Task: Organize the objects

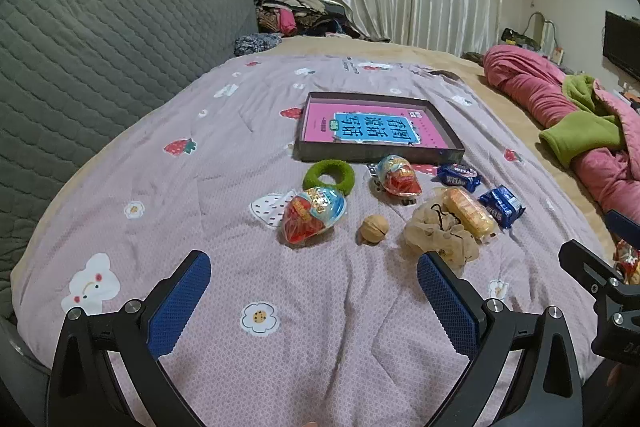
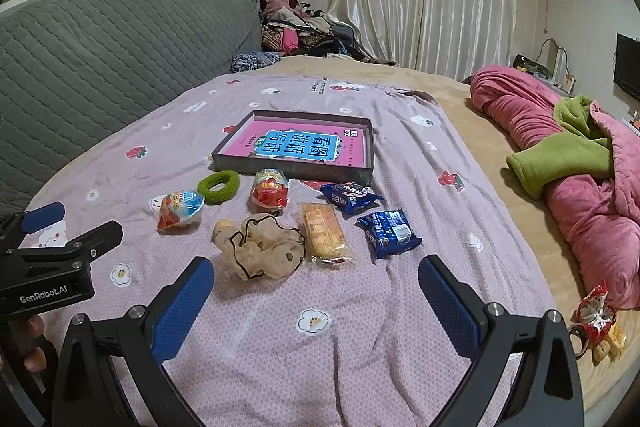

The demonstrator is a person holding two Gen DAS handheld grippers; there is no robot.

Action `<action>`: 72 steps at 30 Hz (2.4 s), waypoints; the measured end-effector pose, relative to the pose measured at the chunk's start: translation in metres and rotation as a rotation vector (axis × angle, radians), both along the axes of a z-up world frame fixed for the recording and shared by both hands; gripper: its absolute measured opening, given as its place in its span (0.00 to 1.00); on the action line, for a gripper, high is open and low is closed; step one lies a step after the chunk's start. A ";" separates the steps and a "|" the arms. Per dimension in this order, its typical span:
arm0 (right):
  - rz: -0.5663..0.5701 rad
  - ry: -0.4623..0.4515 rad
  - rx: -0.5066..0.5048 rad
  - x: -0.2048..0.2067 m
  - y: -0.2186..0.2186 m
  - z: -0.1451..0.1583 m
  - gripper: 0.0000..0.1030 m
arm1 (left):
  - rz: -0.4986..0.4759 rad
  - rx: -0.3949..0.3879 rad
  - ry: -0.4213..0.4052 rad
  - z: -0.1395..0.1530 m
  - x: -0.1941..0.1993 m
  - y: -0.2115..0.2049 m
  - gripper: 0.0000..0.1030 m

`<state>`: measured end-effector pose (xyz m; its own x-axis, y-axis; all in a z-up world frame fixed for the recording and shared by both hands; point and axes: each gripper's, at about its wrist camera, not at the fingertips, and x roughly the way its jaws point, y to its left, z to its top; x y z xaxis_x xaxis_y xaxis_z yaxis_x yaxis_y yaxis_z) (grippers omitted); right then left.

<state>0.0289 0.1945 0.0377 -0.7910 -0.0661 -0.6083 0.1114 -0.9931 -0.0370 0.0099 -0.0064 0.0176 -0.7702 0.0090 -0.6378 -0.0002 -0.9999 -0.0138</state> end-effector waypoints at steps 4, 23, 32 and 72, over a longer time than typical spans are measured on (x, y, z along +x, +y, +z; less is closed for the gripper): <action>0.003 0.005 -0.004 0.001 0.001 0.002 1.00 | 0.001 -0.003 0.000 0.000 -0.001 0.001 1.00; 0.029 0.068 -0.042 -0.003 -0.005 0.033 1.00 | 0.007 0.009 0.015 0.024 -0.015 -0.009 1.00; 0.061 0.108 -0.026 -0.017 -0.017 0.051 1.00 | 0.010 -0.028 -0.005 0.041 -0.048 -0.023 1.00; 0.126 -0.098 0.228 -0.086 -0.076 -0.077 1.00 | -0.233 -0.061 -0.091 -0.087 -0.144 -0.010 1.00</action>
<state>-0.0571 0.1185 -0.0396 -0.7220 -0.0124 -0.6918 0.2472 -0.9385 -0.2411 -0.1345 -0.0166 -0.0693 -0.6914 0.1389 -0.7090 -0.2319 -0.9721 0.0356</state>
